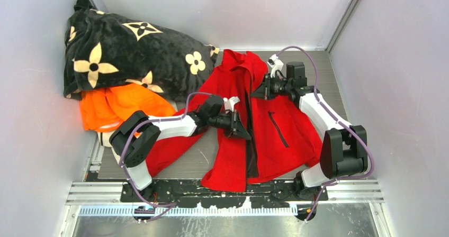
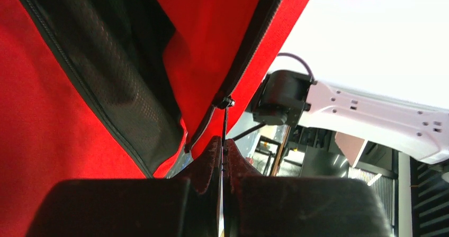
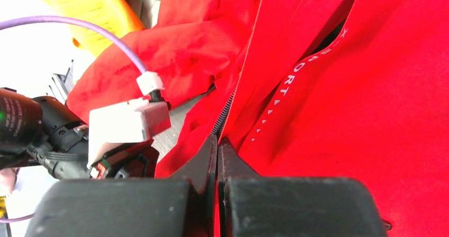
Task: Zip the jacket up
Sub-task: Adjust the zipper on the jacket.
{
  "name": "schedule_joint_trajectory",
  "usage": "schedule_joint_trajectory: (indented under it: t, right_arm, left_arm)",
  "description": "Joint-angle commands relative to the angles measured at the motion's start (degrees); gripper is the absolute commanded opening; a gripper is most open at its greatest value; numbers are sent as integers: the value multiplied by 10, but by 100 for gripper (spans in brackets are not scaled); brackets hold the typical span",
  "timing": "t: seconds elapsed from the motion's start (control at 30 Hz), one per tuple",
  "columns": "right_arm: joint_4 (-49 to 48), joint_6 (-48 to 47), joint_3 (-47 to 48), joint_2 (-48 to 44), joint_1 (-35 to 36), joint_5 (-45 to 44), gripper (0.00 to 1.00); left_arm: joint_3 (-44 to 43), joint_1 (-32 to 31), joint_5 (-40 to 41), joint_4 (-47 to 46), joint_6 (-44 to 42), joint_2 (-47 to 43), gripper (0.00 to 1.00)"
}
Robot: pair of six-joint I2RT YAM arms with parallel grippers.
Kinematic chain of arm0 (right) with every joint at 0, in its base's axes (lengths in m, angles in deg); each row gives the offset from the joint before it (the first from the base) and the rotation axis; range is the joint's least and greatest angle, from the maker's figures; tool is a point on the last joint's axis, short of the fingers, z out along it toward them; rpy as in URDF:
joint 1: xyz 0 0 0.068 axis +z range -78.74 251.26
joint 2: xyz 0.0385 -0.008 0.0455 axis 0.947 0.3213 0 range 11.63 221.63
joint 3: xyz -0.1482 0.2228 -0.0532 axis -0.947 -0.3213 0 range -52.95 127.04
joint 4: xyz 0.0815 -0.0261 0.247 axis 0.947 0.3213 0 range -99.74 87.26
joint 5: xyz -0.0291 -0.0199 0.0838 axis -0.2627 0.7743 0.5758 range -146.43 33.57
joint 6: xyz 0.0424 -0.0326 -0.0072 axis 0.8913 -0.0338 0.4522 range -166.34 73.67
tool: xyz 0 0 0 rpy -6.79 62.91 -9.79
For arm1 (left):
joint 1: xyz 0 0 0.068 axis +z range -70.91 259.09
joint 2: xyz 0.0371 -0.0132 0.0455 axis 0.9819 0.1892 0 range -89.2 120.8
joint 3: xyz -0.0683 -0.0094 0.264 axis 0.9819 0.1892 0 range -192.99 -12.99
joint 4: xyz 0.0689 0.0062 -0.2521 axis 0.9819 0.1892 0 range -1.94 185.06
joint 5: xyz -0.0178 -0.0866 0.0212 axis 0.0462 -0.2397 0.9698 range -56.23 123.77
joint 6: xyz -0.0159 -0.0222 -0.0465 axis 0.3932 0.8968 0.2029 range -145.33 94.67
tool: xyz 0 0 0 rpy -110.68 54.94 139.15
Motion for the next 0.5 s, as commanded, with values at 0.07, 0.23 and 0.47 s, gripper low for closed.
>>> schedule_joint_trajectory:
  t: [0.07,0.23,0.47]
  right_arm:
    - [-34,-9,6,-23,-10,29,1]
    - [-30,-13,6,-23,-15,33,1]
    - [-29,-13,7,-20,-17,38,1]
  left_arm:
    - [-3,-27,0,59,-27,-42,0]
    - [9,-52,9,64,-27,-46,0]
    - [16,-73,19,67,-23,-48,0]
